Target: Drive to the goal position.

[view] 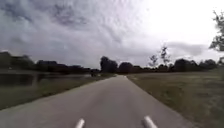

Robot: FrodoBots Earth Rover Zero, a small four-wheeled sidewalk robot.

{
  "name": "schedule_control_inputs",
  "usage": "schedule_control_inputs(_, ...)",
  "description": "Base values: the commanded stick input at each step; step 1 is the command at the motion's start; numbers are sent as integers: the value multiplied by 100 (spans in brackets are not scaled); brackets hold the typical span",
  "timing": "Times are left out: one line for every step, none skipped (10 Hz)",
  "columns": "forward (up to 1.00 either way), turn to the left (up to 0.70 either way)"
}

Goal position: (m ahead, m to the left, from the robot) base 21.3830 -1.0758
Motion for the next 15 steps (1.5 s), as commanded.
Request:
schedule_control_inputs(69, 3)
schedule_control_inputs(69, 3)
schedule_control_inputs(69, 3)
schedule_control_inputs(69, 3)
schedule_control_inputs(69, 3)
schedule_control_inputs(69, 3)
schedule_control_inputs(69, 31)
schedule_control_inputs(69, 35)
schedule_control_inputs(69, 35)
schedule_control_inputs(69, 35)
schedule_control_inputs(69, 35)
schedule_control_inputs(69, 35)
schedule_control_inputs(69, 35)
schedule_control_inputs(69, 35)
schedule_control_inputs(69, 34)
